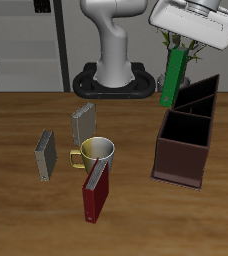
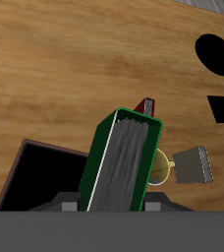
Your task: Place the green book into the left desk caddy's back compartment
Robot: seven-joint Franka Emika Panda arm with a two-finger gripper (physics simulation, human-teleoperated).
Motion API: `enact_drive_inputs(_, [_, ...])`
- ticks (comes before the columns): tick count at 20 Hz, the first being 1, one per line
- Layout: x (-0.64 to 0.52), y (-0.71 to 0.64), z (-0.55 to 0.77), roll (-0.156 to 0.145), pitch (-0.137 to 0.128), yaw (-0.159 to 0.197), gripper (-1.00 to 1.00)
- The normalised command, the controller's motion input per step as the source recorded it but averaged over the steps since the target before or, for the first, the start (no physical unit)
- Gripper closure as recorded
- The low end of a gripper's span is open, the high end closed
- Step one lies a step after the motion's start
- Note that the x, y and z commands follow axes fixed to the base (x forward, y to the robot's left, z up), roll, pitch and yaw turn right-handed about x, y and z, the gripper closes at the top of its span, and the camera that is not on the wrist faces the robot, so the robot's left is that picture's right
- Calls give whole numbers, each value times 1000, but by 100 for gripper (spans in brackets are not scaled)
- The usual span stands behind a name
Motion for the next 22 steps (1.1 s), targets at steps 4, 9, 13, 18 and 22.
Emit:
enact_drive_inputs(4, [-545,119,127,8,-1,12,100])
enact_drive_inputs(9, [-470,134,54,-2,23,-33,100])
enact_drive_inputs(13, [-429,151,-31,4,24,-32,100])
enact_drive_inputs(18, [-315,136,-80,-16,15,-40,100])
enact_drive_inputs(22, [-272,190,-93,-2,13,-41,100])
